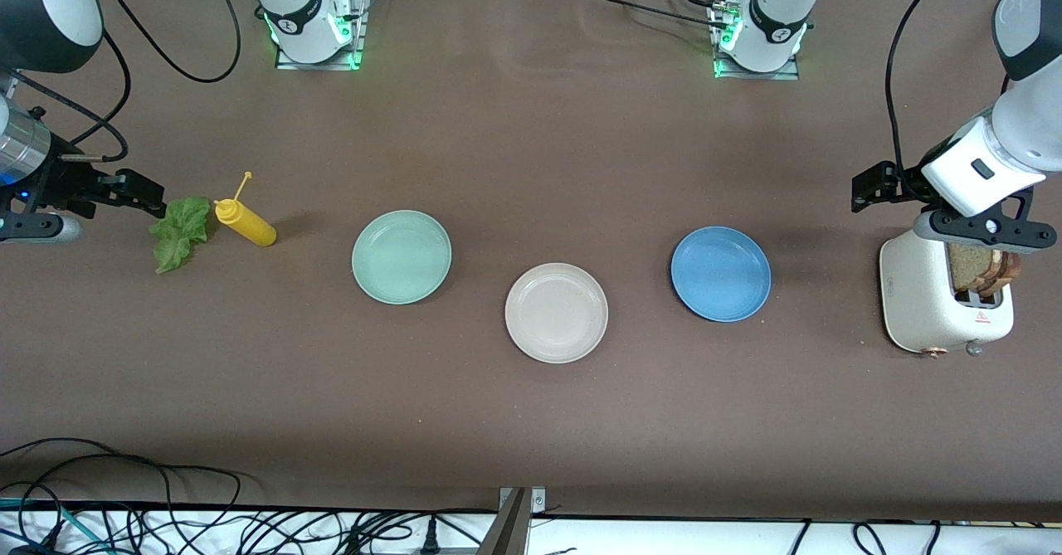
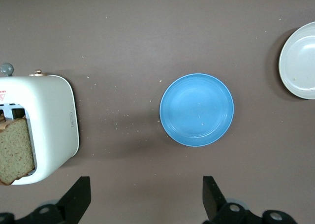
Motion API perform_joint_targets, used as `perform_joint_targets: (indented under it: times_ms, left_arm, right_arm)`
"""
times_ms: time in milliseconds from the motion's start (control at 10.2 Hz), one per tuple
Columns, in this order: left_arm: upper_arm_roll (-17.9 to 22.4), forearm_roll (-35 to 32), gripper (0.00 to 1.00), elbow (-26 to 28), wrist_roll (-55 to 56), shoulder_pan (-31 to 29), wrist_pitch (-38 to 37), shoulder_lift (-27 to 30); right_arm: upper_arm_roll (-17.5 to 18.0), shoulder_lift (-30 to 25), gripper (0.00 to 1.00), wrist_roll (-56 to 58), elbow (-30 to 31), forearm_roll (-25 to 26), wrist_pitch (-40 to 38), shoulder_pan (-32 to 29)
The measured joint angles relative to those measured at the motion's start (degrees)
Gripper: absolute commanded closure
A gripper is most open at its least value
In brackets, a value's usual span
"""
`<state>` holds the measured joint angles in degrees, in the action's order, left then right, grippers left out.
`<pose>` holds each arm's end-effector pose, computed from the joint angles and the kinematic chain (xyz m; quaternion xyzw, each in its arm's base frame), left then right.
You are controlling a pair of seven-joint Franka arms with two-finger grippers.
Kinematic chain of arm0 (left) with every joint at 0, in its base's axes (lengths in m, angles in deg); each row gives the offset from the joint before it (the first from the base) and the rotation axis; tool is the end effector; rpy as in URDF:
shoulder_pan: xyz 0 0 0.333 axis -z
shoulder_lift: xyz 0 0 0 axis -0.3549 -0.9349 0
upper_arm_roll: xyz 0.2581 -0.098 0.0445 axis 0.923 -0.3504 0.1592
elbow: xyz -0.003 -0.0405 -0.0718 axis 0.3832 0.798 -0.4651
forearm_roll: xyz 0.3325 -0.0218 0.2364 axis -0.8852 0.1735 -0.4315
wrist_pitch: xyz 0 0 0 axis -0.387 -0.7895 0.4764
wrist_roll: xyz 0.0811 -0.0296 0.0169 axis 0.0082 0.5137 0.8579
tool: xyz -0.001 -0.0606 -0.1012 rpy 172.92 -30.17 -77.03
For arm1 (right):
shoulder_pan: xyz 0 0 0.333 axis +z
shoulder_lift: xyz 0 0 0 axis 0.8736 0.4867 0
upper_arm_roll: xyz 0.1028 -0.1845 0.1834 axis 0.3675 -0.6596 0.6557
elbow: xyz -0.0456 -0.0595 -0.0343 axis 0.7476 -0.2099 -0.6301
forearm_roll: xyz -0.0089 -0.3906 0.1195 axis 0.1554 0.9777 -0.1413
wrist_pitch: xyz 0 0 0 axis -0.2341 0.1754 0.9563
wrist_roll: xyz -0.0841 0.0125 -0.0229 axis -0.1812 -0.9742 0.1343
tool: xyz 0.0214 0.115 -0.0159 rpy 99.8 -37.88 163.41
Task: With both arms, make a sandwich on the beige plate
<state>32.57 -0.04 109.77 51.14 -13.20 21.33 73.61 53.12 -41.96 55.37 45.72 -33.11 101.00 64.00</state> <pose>0.6040 -0.0366 0.5016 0.9971 -0.0693 -0.0313 0.0025 0.6116 -0.0061 0.4943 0.9996 0.0172 -0.0044 0.0240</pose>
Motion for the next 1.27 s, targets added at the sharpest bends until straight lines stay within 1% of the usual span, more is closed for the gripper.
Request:
perform_joint_targets:
  times_ms: [878,1268]
  left_arm:
    - [0.09,0.00,0.00,0.00,-0.60,-0.58,0.00,-0.02]
    - [0.20,0.00,0.00,-0.17,-7.98,-5.53,0.10,-2.49]
  right_arm:
    - [0.00,0.01,0.00,0.00,0.01,0.00,0.00,0.00]
    - [0.00,0.04,0.00,0.00,0.02,0.00,-0.10,0.00]
